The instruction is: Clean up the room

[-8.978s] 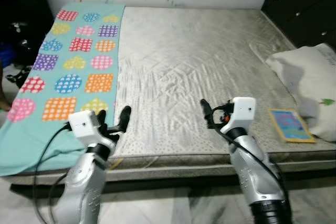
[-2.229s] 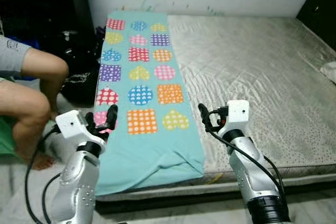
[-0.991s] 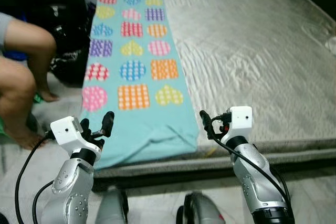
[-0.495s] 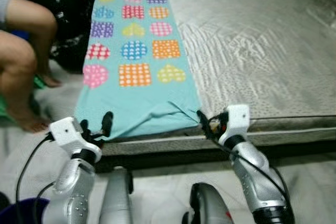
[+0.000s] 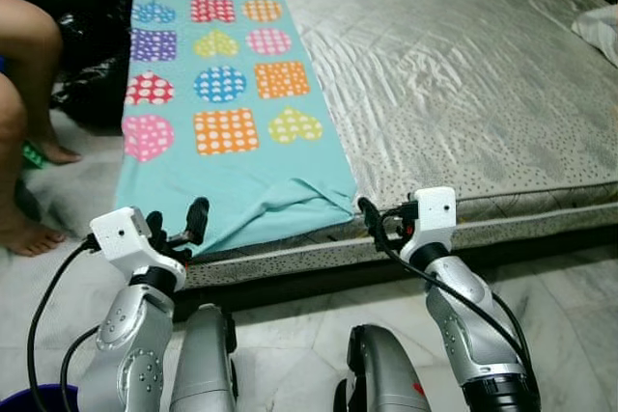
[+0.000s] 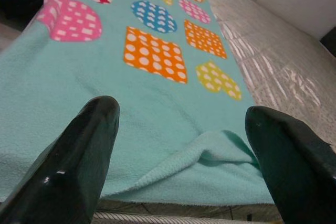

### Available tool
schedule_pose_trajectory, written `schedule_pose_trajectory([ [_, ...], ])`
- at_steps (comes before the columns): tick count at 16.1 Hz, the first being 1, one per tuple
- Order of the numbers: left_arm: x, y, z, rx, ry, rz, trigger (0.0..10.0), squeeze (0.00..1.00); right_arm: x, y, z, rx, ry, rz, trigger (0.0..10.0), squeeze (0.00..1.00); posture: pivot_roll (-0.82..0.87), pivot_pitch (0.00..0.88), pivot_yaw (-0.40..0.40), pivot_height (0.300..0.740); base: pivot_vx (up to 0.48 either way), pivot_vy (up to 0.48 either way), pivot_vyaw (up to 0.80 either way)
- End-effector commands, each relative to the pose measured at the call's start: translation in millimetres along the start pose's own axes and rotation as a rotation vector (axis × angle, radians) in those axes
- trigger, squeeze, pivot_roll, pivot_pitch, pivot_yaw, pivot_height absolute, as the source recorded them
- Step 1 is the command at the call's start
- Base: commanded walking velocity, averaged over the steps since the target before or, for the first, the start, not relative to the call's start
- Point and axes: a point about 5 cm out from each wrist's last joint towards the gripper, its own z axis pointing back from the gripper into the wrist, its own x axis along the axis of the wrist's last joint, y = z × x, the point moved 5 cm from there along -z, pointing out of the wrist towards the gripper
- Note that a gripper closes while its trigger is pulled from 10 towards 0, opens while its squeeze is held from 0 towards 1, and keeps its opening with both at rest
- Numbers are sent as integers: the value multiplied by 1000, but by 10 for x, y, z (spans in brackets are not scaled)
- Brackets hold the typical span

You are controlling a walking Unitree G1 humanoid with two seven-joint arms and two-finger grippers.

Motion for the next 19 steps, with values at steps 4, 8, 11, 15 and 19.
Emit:
schedule_pose_trajectory([
  [4, 25, -41, 14, -32, -10, 9, 10000, 0, -35, 2, -2, 10, 12, 2, 10000, 0, -21, 215, -66, 579, 0, 0, 0],
  [8, 30, -48, 11, -37, -14, 12, 10000, 0, -40, 25, -12, 23, 14, 6, 10000, 0, -20, 210, -66, 579, 317, 0, 0],
  [11, 34, -54, 12, -42, -16, 11, 10000, 0, -45, 30, -16, 28, 17, 9, 10000, 0, -20, 210, -66, 579, 413, 0, 0],
  [15, 22, -62, 6, -46, -12, 10, 10000, 0, -52, 54, -21, 38, 20, 22, 10000, 0, -19, 204, -65, 579, 423, 0, 0],
  [19, 30, -71, 6, -48, -16, 1, 10000, 0, -67, 43, -23, 36, 26, 19, 10000, 0, -21, 205, -65, 579, 413, 0, 222],
])
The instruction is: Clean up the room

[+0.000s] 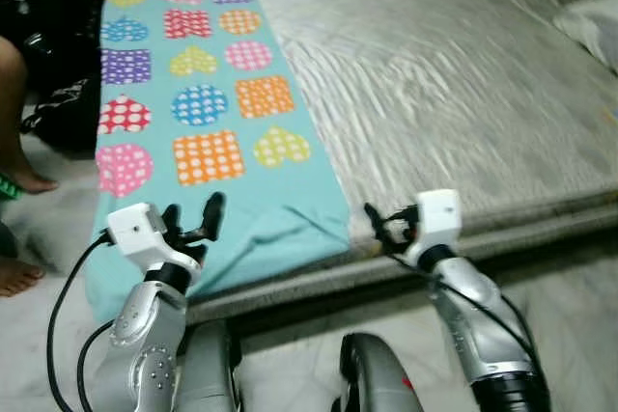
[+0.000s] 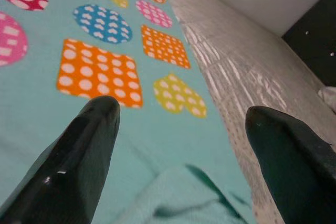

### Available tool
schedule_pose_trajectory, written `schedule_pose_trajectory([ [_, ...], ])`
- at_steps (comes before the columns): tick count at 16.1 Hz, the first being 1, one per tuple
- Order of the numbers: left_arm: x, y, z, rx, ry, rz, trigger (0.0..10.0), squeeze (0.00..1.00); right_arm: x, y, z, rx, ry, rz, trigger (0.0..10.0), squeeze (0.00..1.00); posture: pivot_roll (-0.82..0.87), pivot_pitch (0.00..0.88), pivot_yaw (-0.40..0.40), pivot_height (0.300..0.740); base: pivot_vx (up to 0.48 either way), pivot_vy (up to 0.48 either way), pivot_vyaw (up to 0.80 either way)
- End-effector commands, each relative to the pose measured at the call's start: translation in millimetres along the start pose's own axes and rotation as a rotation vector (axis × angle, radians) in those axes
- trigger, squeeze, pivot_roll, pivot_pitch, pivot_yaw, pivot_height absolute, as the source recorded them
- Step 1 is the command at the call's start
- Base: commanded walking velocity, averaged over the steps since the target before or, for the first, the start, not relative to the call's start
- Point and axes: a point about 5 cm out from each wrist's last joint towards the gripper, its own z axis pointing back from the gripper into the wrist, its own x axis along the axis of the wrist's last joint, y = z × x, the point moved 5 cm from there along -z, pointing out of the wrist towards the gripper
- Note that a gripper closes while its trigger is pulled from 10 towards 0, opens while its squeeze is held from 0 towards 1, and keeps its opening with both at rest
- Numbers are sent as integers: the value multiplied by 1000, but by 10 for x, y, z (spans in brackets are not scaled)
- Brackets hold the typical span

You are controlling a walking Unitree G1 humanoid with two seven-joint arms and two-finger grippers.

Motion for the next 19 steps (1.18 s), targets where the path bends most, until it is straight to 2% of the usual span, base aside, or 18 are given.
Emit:
schedule_pose_trajectory([
  [1, 31, 106, 37, 35, -4, -19, 10000, 0, -7, 101, -21, 29, 2, -13, 10000, 0, -21, 205, -65, 579, 379, 0, 0],
  [7, 3, 125, 15, 55, 12, -12, 10000, 0, 6, 101, -33, 27, -7, -15, 10000, 0, -18, 209, -60, 579, 47, 0, 0],
  [16, 1, 130, 10, 62, 19, -11, 10000, 0, -7, 123, -43, 36, 3, -15, 10000, 0, -18, 215, -61, 579, 0, 0, 797],
  [19, -5, 134, 9, 63, 22, -9, 10000, 0, -19, 132, -52, 41, 8, -21, 10000, 0, -18, 221, -62, 579, 0, 0, 0],
])
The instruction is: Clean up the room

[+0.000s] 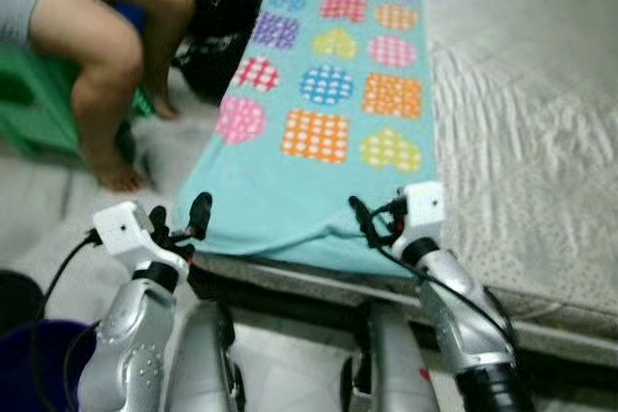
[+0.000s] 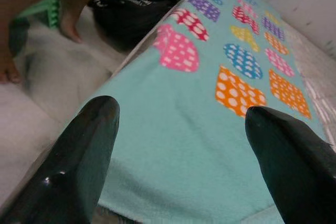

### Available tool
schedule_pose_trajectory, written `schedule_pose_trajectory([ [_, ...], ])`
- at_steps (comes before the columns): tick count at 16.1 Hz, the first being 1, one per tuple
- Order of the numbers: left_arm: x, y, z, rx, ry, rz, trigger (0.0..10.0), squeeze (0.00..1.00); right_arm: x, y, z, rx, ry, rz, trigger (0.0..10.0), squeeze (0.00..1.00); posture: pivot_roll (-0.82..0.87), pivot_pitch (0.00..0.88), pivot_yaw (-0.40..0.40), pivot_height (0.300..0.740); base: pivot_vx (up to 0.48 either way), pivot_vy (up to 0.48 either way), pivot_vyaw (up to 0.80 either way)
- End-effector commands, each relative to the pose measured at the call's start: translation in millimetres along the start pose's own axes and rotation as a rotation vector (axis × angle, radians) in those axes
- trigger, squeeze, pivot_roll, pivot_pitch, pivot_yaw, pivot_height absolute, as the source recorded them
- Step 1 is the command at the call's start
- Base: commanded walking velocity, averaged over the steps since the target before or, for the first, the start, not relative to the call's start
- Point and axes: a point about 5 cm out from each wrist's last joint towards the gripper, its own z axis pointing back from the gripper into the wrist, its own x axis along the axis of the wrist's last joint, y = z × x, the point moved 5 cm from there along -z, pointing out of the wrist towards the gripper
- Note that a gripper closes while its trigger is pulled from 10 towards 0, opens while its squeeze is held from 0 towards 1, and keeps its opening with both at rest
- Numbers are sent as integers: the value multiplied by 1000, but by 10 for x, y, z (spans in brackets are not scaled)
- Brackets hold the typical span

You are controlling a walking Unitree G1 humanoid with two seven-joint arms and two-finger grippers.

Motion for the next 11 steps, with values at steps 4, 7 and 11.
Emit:
schedule_pose_trajectory([
  [4, -23, -2, 7, 7, 16, -3, 10000, 0, -78, -40, 35, -4, 31, -2, 10000, 0, -19, 226, -63, 550, 0, 0, 0],
  [7, -22, -3, 8, 9, 16, -5, 10000, 0, -65, -21, 23, 7, 31, 13, 10000, 0, -13, 228, -65, 546, 0, 0, 0],
  [11, -17, -10, 29, 13, 17, -9, 10000, 0, -47, 71, -101, 17, 36, 42, 10000, 0, 4, 230, -62, 546, 0, 0, 0],
])
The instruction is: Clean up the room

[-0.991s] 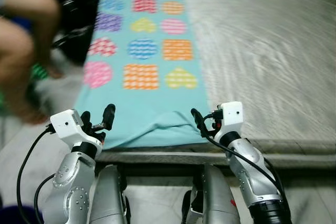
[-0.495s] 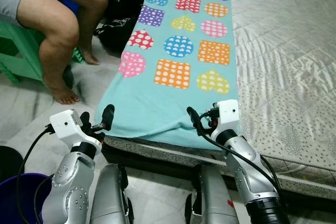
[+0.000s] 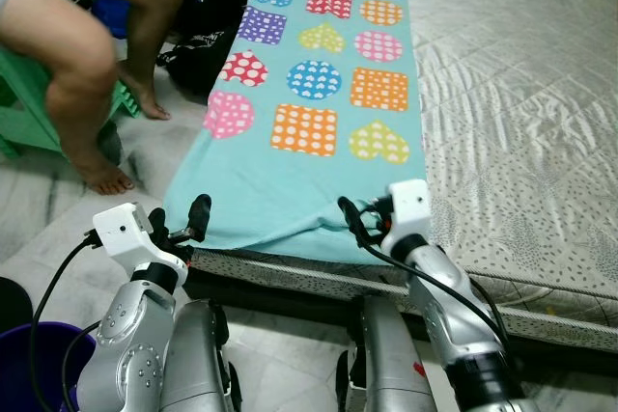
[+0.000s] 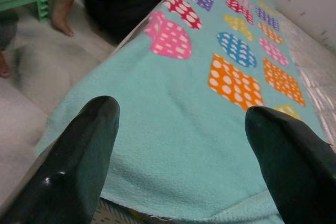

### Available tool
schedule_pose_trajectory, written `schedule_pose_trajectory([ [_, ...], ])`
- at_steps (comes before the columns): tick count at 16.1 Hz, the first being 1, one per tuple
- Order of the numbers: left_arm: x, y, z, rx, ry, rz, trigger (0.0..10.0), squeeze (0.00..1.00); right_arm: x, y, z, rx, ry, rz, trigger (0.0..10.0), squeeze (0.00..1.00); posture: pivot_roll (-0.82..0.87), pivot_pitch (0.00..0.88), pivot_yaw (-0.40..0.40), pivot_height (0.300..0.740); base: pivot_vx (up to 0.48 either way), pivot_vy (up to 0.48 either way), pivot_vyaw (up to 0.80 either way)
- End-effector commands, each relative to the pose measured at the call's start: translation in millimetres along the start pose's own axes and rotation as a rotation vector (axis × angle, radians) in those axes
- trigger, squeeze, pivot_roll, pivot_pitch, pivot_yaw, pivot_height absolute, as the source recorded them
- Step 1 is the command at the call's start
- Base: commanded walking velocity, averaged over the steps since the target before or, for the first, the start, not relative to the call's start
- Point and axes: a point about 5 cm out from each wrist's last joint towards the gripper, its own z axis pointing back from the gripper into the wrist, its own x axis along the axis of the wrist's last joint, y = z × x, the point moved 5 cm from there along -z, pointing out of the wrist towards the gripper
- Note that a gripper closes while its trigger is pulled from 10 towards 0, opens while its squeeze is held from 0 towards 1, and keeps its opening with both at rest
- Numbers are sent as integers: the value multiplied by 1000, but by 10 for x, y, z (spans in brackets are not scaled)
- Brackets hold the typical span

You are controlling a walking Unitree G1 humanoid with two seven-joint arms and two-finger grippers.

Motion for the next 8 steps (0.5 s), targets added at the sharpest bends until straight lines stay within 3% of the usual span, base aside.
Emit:
schedule_pose_trajectory([
  [1, 14, -39, 26, -7, 2, -17, 10000, 0, -24, 11, -54, -12, 12, 10, 10000, 0, 24, 231, -65, 546, 0, 0, 0],
  [4, 24, -29, 75, -8, 7, -32, 10000, 0, -64, 79, -145, -8, 28, 18, 10000, 0, 45, 241, -69, 546, 0, 0, 0],
  [8, 6, 12, 197, 14, 25, -44, 10000, 0, -138, -34, -244, -105, 38, 65, 10000, 0, 83, 282, -80, 546, 0, 0, 0],
])
